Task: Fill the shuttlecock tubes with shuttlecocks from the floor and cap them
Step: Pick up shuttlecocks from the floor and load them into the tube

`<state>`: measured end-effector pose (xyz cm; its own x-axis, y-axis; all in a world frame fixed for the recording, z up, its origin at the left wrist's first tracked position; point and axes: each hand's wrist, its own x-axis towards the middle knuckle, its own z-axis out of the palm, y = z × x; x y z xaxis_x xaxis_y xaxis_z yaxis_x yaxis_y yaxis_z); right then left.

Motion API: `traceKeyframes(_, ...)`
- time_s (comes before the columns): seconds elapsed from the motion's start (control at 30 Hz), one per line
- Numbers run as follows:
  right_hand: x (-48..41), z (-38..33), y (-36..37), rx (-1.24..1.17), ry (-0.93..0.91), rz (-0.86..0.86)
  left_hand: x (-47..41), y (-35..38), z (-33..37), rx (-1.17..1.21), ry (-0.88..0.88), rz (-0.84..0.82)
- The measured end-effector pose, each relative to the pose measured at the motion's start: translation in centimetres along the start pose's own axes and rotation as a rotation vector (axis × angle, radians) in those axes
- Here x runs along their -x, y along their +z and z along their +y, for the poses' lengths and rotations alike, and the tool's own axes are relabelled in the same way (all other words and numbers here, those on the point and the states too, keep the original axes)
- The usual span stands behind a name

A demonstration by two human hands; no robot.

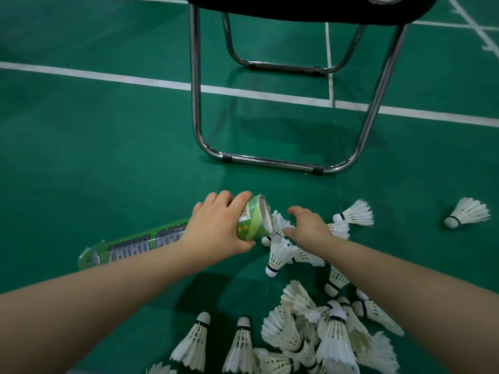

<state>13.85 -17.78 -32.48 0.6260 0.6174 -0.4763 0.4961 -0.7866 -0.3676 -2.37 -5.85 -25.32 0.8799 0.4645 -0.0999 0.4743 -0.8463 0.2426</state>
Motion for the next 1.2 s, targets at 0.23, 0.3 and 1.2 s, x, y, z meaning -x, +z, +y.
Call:
traceKeyframes(0.23, -1.6, -0.4, 1.5, 0.114, 0.014, 0.007, -0.6, 0.0, -0.3, 0.027, -0.007, 0.027)
traceKeyframes(0.3, -1.4, -0.3, 1.2, 0.008, 0.019, 0.053, -0.6, 0.0, -0.3, 0.031, -0.012, 0.026)
traceKeyframes(1.2, 6.1, -5.1, -3.5, -0.731, -0.256, -0.595, 0.7, 1.0, 1.4, -0.06, 0.057, -0.047)
